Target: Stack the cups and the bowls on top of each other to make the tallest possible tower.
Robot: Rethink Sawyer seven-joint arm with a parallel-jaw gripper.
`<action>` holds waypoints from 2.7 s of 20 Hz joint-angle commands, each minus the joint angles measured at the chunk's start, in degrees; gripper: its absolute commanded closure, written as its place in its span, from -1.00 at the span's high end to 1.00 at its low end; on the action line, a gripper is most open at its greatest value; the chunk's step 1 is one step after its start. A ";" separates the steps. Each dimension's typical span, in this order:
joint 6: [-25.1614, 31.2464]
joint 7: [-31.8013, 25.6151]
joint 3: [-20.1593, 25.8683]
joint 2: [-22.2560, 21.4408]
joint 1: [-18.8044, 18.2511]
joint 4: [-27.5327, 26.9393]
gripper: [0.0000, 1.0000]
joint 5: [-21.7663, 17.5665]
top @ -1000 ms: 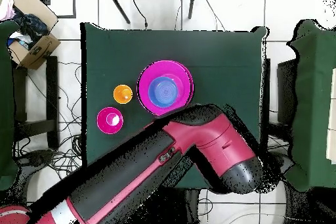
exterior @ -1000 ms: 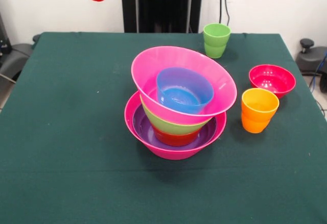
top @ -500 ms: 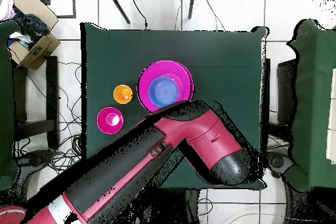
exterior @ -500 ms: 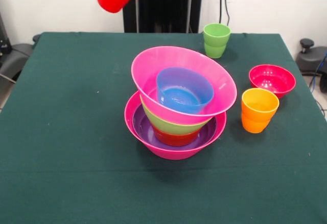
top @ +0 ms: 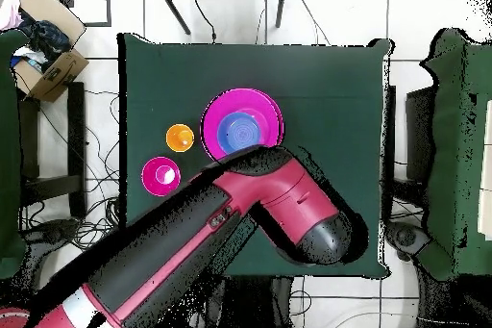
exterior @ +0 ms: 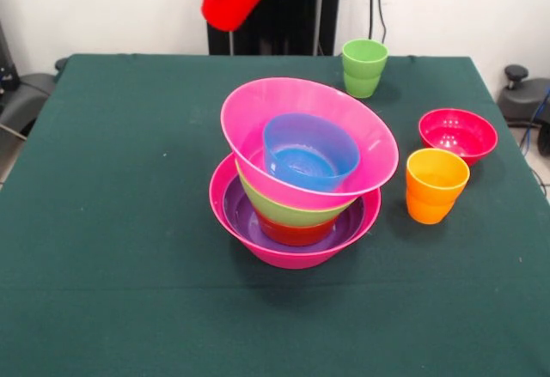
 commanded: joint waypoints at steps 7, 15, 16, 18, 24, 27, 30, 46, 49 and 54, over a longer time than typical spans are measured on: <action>1.04 15.17 9.84 3.00 3.48 -4.68 -1.00 4.95; 2.74 23.93 7.15 8.16 5.88 -9.51 -1.00 5.82; 1.87 25.00 6.97 8.59 5.68 -10.85 -1.00 5.53; -0.16 27.30 6.63 9.48 5.29 -13.48 -1.00 4.68; -3.16 31.14 4.71 11.02 4.24 -20.13 -1.00 2.69; -5.62 32.76 3.92 11.31 3.20 -23.69 -1.00 1.54; -7.98 34.35 2.88 11.74 1.95 -26.86 -1.00 0.61; -11.27 32.44 -3.36 14.89 0.01 -29.21 -1.00 1.47; -11.32 31.61 -3.81 15.62 -0.61 -29.58 -1.00 1.66; -11.51 31.90 -5.29 16.34 -0.72 -29.20 -1.00 1.90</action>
